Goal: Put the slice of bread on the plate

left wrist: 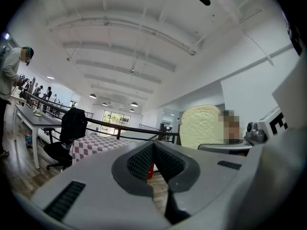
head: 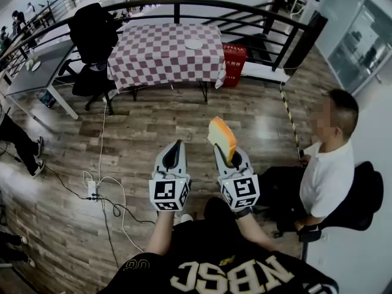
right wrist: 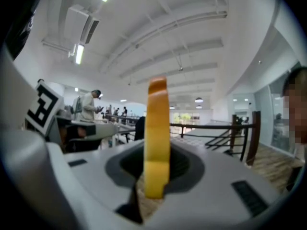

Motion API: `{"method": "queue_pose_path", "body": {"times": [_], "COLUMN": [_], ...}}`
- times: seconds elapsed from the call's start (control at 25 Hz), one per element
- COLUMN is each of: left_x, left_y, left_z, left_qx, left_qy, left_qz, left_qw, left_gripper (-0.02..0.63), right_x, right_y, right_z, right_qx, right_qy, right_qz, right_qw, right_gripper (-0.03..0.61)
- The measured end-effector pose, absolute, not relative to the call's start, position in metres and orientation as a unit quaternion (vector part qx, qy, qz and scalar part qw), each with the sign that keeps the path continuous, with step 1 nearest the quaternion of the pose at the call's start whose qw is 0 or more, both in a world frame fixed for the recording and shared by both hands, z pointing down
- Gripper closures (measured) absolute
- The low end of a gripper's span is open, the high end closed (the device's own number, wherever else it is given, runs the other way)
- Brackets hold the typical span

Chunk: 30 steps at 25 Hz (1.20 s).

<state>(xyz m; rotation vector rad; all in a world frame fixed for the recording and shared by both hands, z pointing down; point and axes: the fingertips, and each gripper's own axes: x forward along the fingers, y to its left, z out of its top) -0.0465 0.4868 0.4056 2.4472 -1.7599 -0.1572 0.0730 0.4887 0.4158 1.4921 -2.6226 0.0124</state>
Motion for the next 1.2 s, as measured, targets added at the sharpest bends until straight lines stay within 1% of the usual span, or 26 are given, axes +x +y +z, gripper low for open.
{"method": "queue_pose_path", "body": {"times": [0.16,0.32,0.48,0.64,0.84,1.04,1.2], "left_x": [-0.058,-0.064,-0.056,-0.046,-0.042,-0.040,-0.041], "left_y": [0.456,0.404,0.324,0.228,0.137,0.085,0.029], "left_z": [0.416,0.430,0.438,0.420,0.416,0.446,0.456], "left_qx": [0.806,0.803,0.804,0.801,0.795,0.796,0.805], "left_qy": [-0.585,-0.589,-0.590,-0.594,-0.603,-0.597,-0.584], "left_qz": [-0.048,-0.042,-0.025,-0.023,-0.020,0.002,0.003], "left_qw": [0.069,0.075,0.068,0.070,0.060,0.099,0.102], "left_gripper": [0.595,0.595,0.595,0.595,0.595,0.595,0.595], "right_x": [0.067,0.062,0.059,0.060,0.065,0.059,0.056], "right_y": [0.455,0.396,0.309,0.209,0.109,0.066,0.024], "right_z": [0.427,0.440,0.449,0.430,0.411,0.445,0.464], "right_qx": [0.495,0.494,0.490,0.478,0.478,0.471,0.479], "right_qy": [-0.866,-0.867,-0.870,-0.877,-0.878,-0.880,-0.874], "right_qz": [0.014,0.023,0.032,0.033,0.018,0.064,0.079], "right_qw": [0.067,0.058,0.044,0.039,0.007,0.021,0.030], "right_gripper": [0.482,0.482,0.482,0.482,0.482,0.482,0.482]}}
